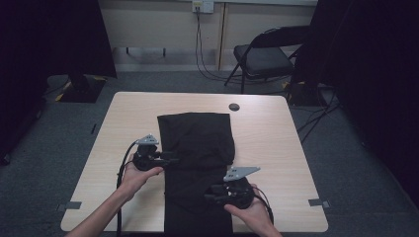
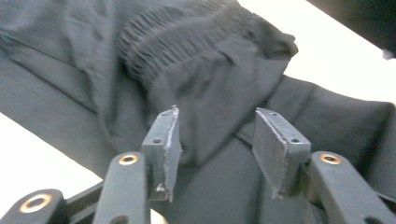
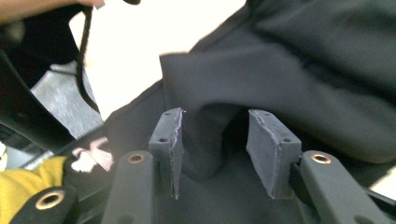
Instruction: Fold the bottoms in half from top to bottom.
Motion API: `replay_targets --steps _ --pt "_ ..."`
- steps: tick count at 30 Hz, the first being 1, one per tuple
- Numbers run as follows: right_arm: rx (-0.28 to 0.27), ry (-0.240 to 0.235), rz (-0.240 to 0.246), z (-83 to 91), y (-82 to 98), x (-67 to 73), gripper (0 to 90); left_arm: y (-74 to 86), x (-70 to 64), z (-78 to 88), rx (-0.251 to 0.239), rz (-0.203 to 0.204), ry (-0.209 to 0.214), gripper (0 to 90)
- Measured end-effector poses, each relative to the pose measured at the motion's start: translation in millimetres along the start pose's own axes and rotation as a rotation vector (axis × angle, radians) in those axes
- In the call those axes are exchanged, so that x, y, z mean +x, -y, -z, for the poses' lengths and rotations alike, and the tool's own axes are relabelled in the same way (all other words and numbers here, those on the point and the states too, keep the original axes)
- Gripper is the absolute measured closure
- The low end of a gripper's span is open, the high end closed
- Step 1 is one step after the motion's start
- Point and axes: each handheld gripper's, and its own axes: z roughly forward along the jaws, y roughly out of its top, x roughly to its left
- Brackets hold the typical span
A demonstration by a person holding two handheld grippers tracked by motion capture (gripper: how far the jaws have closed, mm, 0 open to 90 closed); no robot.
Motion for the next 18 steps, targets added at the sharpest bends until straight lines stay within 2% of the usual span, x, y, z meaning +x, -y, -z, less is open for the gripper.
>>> replay_targets --steps 2,3,4,5,6,8,9,10,11,13,15,16,17,18 --pt "-0.043 0.037 -0.030 8.3 -6.8 -12.2 54.8 -4.9 3.5 -5.2 -0.019 0.001 -0.029 48.0" --pt "-0.068 0.057 -0.041 10.3 -11.7 -20.7 54.3 -8.4 7.4 -10.4 0.000 -0.003 -0.030 46.9" --pt "-0.086 0.100 -0.039 9.0 -18.7 -32.2 52.7 -10.5 9.9 -15.0 -0.006 -0.001 -0.048 46.9" --pt "-0.085 0.145 -0.036 4.8 -24.6 -42.5 49.7 -11.9 11.1 -18.2 -0.015 0.000 -0.057 46.7" --pt "-0.084 0.171 -0.038 0.4 -28.6 -50.9 47.7 -13.0 12.3 -23.1 -0.031 0.002 -0.068 45.9" --pt "-0.079 0.210 -0.058 -13.7 -37.3 -74.2 44.2 -15.2 17.0 -35.6 0.012 0.007 -0.070 43.4" --pt "-0.055 0.254 -0.057 -23.5 -42.1 -86.8 41.5 -15.5 18.9 -40.5 0.028 0.003 -0.077 42.3" --pt "-0.046 0.290 -0.061 -30.5 -44.6 -96.1 39.5 -15.1 19.4 -44.4 0.018 -0.003 -0.080 41.9" --pt "-0.040 0.287 -0.075 -37.1 -45.8 -105.9 39.1 -15.1 18.9 -48.7 0.024 -0.003 -0.083 41.8" --pt "-0.016 0.327 -0.102 -49.7 -44.6 -120.4 36.8 -14.7 17.9 -55.6 0.041 -0.009 -0.077 40.5" --pt "0.012 0.323 -0.132 -58.9 -39.4 -128.8 36.2 -12.6 18.7 -61.7 0.069 -0.019 -0.094 40.0" --pt "0.028 0.318 -0.150 -63.5 -35.9 -131.0 36.4 -11.2 20.0 -63.7 0.069 -0.008 -0.080 42.5" --pt "0.034 0.313 -0.152 -66.7 -32.7 -131.6 37.0 -10.1 21.2 -64.8 0.078 -0.018 -0.094 45.7" --pt "0.022 0.321 -0.160 -68.3 -29.9 -131.3 43.1 -9.9 22.1 -64.9 0.088 -0.030 -0.102 52.5"
